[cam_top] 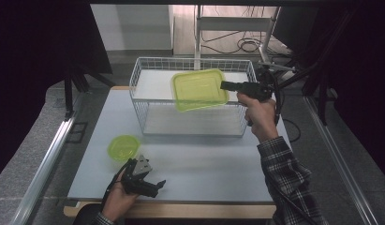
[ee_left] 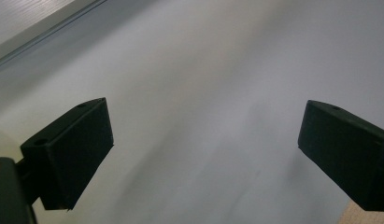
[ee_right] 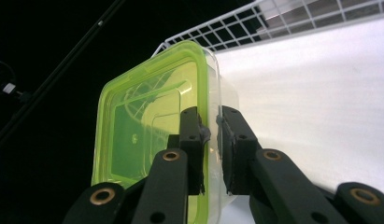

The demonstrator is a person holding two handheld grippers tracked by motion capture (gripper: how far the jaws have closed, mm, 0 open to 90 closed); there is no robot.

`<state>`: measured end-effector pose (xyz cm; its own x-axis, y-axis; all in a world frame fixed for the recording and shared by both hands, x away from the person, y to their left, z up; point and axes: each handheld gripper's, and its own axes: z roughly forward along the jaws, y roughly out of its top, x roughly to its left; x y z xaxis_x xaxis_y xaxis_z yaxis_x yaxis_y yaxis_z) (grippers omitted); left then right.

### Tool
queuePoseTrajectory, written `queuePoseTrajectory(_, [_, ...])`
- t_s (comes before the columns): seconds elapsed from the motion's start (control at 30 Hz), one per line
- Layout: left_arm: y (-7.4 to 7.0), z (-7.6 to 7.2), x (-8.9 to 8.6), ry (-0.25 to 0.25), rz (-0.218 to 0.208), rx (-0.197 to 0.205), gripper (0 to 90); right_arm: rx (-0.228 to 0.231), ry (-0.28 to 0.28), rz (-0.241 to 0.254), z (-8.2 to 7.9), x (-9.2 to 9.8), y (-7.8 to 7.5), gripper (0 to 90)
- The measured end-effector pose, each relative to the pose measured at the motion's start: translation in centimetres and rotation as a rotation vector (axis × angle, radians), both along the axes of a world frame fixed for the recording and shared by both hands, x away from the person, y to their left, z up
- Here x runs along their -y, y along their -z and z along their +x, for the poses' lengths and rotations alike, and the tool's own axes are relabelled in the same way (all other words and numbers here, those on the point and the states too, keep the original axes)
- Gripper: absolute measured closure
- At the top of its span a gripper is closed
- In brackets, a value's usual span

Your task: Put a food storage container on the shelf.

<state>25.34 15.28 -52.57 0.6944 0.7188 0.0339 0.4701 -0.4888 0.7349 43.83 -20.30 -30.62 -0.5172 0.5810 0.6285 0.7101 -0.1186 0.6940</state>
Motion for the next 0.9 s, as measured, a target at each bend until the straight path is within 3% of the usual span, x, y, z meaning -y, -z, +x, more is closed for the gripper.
queuePoseTrajectory(0.37, [0.0, 0.0, 0.0, -0.001, 0.000, -0.003, 3.0, 0.019, 0.067, -0.034, 2.0, -1.0, -0.6, 79.6])
queuePoseTrajectory(0.9, [0.1, 0.0, 0.0, 0.003, 0.009, 0.000, 3.1, 0.017, 0.153, -0.080, 3.7, -1.8, 0.6, 79.4])
